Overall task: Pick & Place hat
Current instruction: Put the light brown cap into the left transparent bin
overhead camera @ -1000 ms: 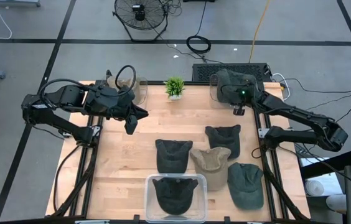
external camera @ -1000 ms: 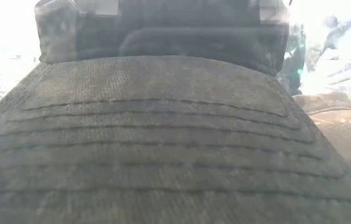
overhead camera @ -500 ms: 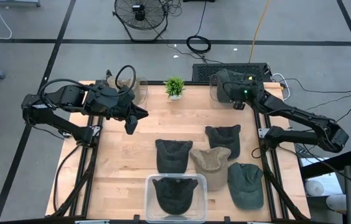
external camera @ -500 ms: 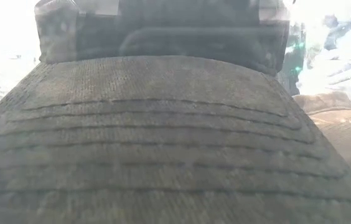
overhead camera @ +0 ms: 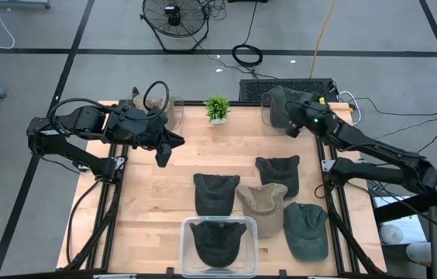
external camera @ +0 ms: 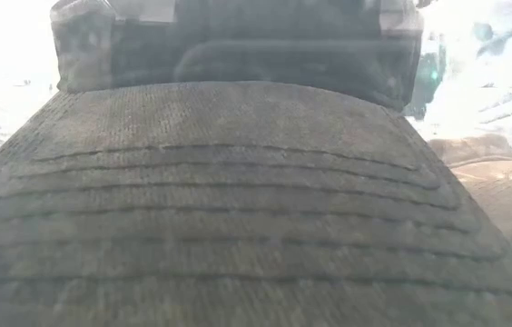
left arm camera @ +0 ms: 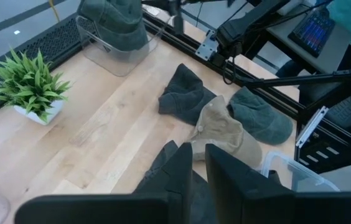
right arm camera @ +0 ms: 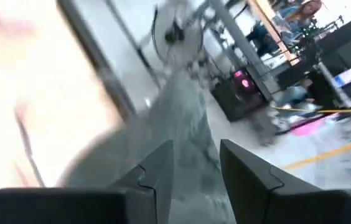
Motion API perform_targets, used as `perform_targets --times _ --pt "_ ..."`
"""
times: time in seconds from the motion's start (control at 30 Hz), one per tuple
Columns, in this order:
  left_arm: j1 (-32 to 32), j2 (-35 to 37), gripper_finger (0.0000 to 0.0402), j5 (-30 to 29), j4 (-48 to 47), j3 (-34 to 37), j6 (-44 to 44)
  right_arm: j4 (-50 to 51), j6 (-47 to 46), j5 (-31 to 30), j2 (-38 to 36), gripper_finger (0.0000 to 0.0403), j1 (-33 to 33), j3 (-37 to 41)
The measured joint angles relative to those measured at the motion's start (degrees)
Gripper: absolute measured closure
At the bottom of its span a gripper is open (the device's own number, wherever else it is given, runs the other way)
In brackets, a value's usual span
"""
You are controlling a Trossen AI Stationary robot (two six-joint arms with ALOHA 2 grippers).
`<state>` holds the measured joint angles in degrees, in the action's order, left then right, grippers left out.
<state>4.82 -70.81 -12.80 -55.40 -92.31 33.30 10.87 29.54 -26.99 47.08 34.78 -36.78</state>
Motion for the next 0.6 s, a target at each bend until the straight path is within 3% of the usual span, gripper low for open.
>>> perform_targets --times 0.1,0.3,0.37,0.6 --pt "0.0 0.0 0.0350 -0.6 0.4 0.0 -0.2 -0.4 -9.3 4.1 -3.4 0.0294 -2.4 -1.8" --pt "-0.1 0.0 0.0350 -3.5 4.6 0.0 -3.5 -9.3 -36.7 33.9 -5.8 0.0323 -3.1 -4.3" --pt "-0.6 0.0 0.0350 -4.3 6.4 0.0 -4.8 -15.2 -43.0 40.1 -5.8 0.0332 -3.1 -4.3" --pt "-2.6 0.0 0.0350 -4.4 9.4 0.0 -6.5 -31.2 -44.9 42.5 -7.5 0.0343 -3.1 -4.3"
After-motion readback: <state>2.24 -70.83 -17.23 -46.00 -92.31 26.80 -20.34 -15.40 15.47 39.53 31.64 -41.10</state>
